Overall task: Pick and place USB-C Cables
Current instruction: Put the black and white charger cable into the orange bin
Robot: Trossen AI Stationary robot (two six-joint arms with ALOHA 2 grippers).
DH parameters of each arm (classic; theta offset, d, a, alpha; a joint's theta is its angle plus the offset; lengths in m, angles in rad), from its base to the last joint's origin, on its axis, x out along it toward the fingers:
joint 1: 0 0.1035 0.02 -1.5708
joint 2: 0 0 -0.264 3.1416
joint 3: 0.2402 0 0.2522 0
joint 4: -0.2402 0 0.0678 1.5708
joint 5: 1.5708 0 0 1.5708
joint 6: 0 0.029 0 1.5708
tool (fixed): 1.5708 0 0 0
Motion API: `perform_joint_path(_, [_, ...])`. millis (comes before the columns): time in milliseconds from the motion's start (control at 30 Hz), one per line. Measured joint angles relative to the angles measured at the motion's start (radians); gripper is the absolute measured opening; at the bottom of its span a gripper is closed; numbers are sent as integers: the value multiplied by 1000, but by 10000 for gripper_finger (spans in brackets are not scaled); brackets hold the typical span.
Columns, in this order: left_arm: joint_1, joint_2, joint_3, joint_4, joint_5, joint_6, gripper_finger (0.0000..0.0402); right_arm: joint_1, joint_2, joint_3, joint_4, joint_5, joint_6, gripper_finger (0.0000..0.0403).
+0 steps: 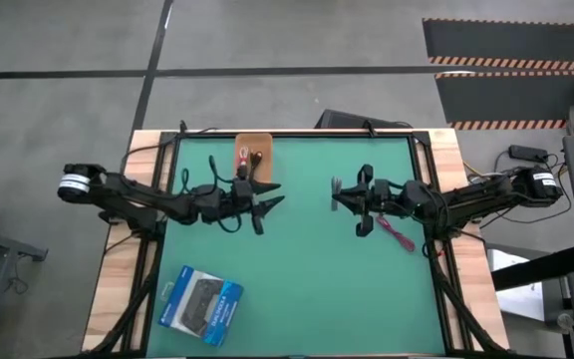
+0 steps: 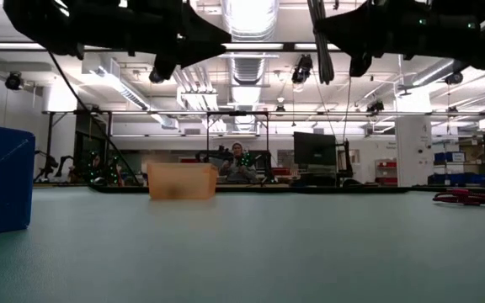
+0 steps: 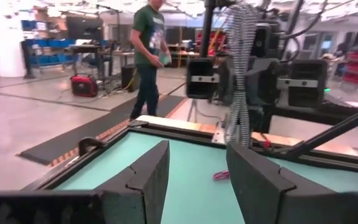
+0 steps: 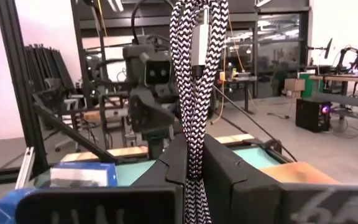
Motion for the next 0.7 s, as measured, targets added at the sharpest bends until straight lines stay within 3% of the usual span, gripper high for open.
perform_joint_path(333, [-5, 164, 57, 192, 58, -2, 146, 0, 25, 13, 49, -1, 23, 18])
perform_joint_path(700, [-7, 322, 201, 235, 132, -26, 146, 4, 210, 13, 282, -36, 63, 18])
